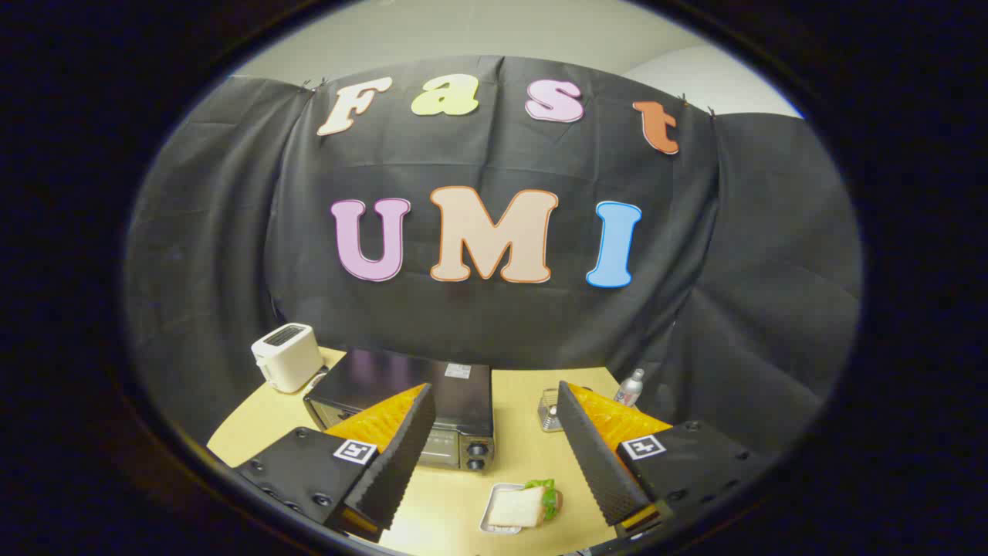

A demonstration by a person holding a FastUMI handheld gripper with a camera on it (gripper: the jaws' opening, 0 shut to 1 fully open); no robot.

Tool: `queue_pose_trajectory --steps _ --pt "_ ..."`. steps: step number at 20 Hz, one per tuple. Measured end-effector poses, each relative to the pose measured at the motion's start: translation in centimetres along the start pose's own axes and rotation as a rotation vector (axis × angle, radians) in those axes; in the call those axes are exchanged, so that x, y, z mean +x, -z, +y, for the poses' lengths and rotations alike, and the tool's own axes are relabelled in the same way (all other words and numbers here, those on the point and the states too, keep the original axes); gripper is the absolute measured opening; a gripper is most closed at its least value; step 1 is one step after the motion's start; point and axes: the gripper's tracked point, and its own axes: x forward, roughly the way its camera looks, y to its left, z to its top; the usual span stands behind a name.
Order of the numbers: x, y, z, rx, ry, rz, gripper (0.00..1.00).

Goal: Open the toaster oven, put the food inside, and close the toaster oven door.

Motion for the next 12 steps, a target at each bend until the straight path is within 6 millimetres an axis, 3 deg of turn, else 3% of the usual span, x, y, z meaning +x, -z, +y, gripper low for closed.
queue_pose_trajectory --steps 6,12 --pt "0.0 0.5 1.4 0.02 -0.021 0.005 0.99" --pt "-0.1 0.9 5.0 0.007 -0.077 0.006 0.99"
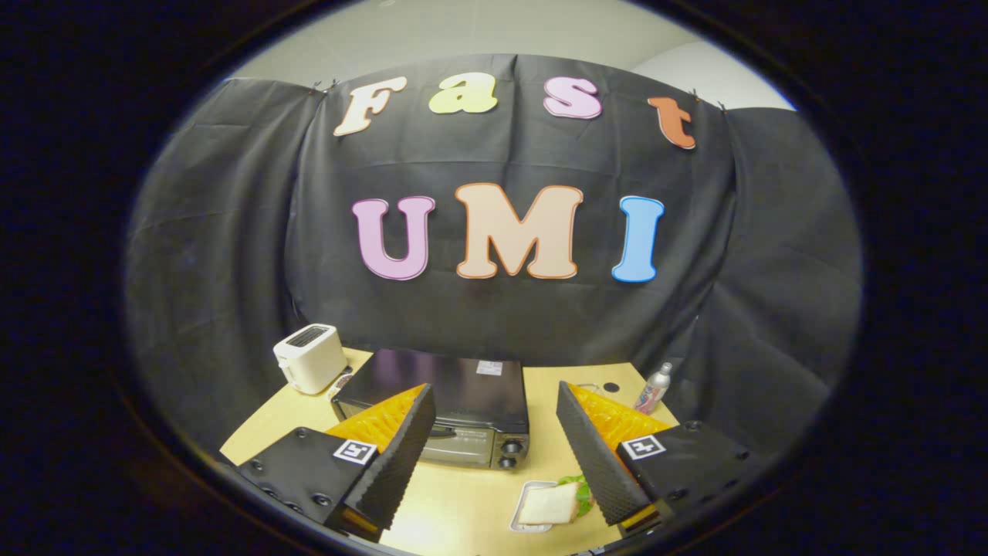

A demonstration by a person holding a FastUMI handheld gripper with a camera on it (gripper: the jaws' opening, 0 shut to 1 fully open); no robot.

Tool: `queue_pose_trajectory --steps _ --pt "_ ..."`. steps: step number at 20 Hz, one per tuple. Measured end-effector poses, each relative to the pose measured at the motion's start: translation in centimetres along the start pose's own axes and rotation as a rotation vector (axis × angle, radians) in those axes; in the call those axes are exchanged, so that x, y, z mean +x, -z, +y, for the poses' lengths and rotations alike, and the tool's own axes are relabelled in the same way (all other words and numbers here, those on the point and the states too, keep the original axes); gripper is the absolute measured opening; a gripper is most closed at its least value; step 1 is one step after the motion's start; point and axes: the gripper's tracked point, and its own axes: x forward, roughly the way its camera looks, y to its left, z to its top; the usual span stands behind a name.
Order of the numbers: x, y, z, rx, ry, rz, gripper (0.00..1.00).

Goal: Open the toaster oven, put the food inside, and close the toaster oven door.

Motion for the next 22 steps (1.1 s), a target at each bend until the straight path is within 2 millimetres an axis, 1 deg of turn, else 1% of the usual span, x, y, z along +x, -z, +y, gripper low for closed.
queue_pose_trajectory --steps 3,6,9,12,15,19,22 --pt "0.5 1.3 1.7 -0.006 -0.018 0.008 0.99" --pt "1.6 2.9 3.5 0.006 -0.031 0.012 0.99" --pt "3.3 5.5 5.6 0.025 -0.055 0.048 0.99" --pt "5.6 7.1 7.1 0.037 -0.054 0.065 0.99" --pt "8.4 8.6 8.4 0.05 -0.037 0.072 0.99" --pt "11.6 11.0 10.0 0.047 0.001 0.075 0.99" --pt "13.8 12.4 11.6 0.059 0.006 0.079 0.99"
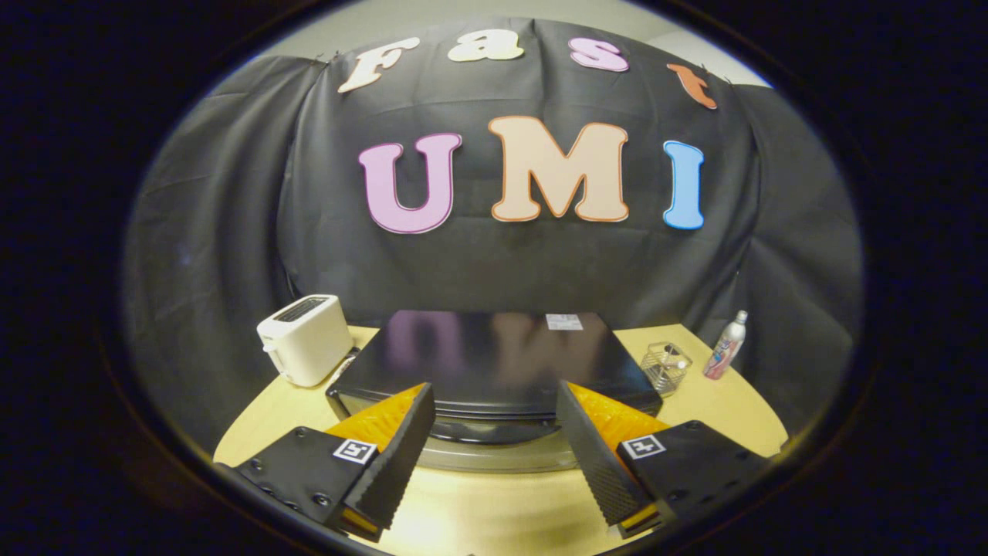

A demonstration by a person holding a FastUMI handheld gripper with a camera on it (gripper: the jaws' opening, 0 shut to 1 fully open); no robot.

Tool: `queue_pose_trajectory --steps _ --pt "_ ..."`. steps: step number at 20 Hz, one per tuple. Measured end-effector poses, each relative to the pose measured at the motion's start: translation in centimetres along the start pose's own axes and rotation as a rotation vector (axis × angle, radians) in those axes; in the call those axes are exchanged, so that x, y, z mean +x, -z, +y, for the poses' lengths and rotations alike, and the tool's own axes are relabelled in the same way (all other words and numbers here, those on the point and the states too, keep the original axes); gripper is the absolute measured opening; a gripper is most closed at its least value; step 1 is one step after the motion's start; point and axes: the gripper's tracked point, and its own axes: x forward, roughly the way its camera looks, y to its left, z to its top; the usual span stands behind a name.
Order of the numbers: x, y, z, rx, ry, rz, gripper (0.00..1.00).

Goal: Open the toaster oven, put the food inside, and close the toaster oven door.

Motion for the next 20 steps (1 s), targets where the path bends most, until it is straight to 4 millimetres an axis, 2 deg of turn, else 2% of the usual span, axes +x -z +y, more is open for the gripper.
queue_pose_trajectory --steps 3,7,8,14,20 --pt "1.7 1.3 1.3 0.023 0.004 0.008 0.99" --pt "2.9 3.2 2.1 0.033 0.025 0.026 1.0" --pt "3.0 2.9 2.2 0.044 0.022 -0.004 1.0" --pt "2.3 3.5 1.8 0.045 0.01 -0.075 0.99" --pt "-0.7 4.9 1.7 0.049 0.025 -0.081 0.98"
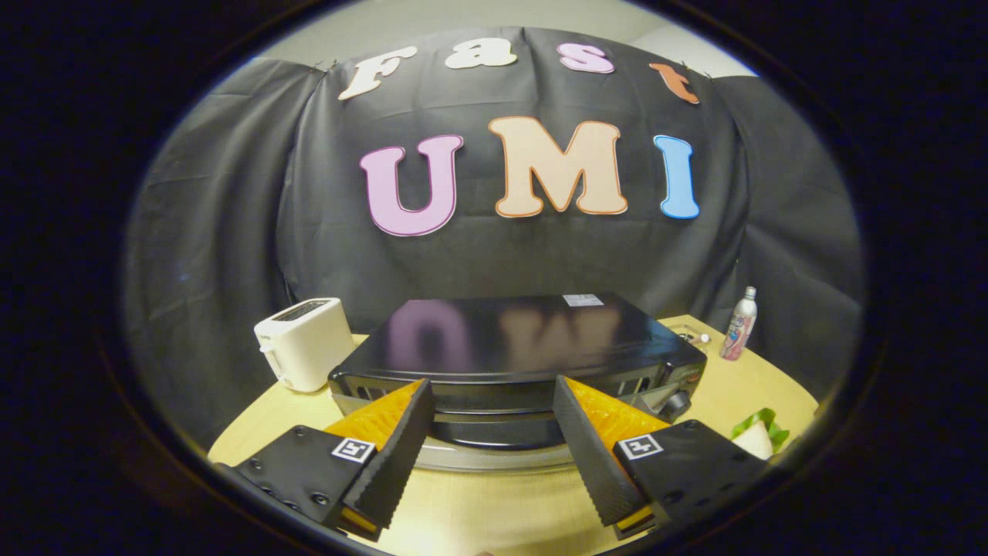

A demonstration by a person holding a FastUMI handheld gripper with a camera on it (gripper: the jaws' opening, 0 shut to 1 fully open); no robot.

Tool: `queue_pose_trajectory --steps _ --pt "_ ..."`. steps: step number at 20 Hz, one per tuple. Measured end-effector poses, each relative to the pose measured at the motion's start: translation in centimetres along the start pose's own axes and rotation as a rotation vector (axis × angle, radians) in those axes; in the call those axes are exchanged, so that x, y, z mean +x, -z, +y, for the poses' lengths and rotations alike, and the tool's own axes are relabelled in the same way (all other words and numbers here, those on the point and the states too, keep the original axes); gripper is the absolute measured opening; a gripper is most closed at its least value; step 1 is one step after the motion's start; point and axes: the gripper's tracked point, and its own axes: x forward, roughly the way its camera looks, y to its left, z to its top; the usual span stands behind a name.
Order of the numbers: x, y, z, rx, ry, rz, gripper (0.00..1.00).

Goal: Open the toaster oven, put the food inside, and close the toaster oven door.

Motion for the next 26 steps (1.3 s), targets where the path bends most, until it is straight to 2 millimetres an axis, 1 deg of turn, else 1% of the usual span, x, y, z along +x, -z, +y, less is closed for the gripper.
queue_pose_trajectory --steps 4,8,12,14,17,20,23,26 --pt "-2.9 2.0 -0.4 -0.017 0.051 0.064 0.98" --pt "-5.8 4.7 -0.7 0.004 0.122 0.162 0.98" --pt "-7.3 7.2 -1.0 0.005 0.126 0.239 0.98" --pt "-7.7 8.2 -1.2 -0.003 0.131 0.271 0.98" --pt "-8.1 10.3 -2.1 -0.033 0.189 0.347 0.97" --pt "-7.5 12.6 -1.7 -0.04 0.18 0.424 0.96" --pt "-6.8 14.0 -2.3 -0.007 0.182 0.456 0.95" --pt "-6.4 15.4 -3.2 0.006 0.194 0.505 0.94"
